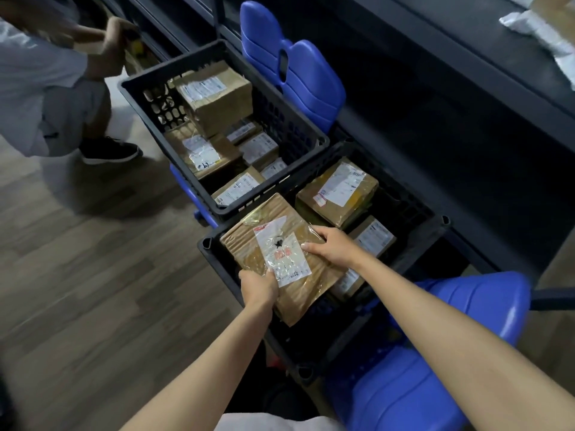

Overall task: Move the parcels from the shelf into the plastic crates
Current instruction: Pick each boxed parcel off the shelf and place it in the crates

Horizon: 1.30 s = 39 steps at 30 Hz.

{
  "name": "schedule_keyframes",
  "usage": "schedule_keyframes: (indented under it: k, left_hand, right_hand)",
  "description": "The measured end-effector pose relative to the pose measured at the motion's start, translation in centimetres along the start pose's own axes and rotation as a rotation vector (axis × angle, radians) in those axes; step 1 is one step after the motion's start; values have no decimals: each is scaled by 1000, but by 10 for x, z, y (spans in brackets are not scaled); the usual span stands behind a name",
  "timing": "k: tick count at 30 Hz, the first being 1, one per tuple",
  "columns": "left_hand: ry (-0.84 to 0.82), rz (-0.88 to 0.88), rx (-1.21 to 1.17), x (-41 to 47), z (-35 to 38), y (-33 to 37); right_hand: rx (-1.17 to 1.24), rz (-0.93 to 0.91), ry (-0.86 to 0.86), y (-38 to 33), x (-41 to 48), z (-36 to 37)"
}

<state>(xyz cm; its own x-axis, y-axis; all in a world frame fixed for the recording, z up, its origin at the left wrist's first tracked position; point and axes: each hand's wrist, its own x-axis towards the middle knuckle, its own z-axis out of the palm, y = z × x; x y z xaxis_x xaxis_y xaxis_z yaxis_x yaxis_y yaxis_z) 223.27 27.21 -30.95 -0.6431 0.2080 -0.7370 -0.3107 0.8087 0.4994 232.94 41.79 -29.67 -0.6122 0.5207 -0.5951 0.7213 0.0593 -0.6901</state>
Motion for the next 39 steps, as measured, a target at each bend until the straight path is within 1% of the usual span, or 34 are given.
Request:
schedule_keyframes:
  k: [9,17,19,21,23,26,27,28,30,31,32,33,35,39]
  left_hand:
    - [19,-16,8,28,19,-8]
    - [51,-20,-11,41,24,-11]
    - [76,21,-35,40,24,-11]
    - [73,70,-51,35,22,-9]
    - [40,140,-21,29,20,-6]
    - [-11,284,49,19,13,-9]
    - [-25,340,102,16,10,-12]
    - [-33,415,212,14,7,-16]
    - [-27,589,577,14,3,-23]
    - [-22,657,751,16,1,-26]
    - [-23,698,876,19,-1,-27]
    - [-33,719,951,23,-1,-27]
    - [-71,731,1017,33,-1,-26]
    - [-129,720,1104,46,2,-26]
  right_hand:
    - [-36,5,-20,28,33,9]
    - [-61,3,-42,36,51,15]
    - [-68,-3,-30,36,51,17]
    - [-128,-23,-4,34,51,18]
    - [-243,-59,43,34,51,19]
    - [-460,-156,55,32,48,21]
    - [-567,-217,60,32,46,23]
    - [-687,-287,71,30,43,24]
    - [-906,-439,82,27,36,28]
    - [-982,-504,74,26,32,31]
    - [-1038,-550,57,25,29,34]
    - [-1081,-573,34,27,28,37]
    - [-1113,-569,-2,31,29,41]
    - [-1078,-540,-40,35,32,45]
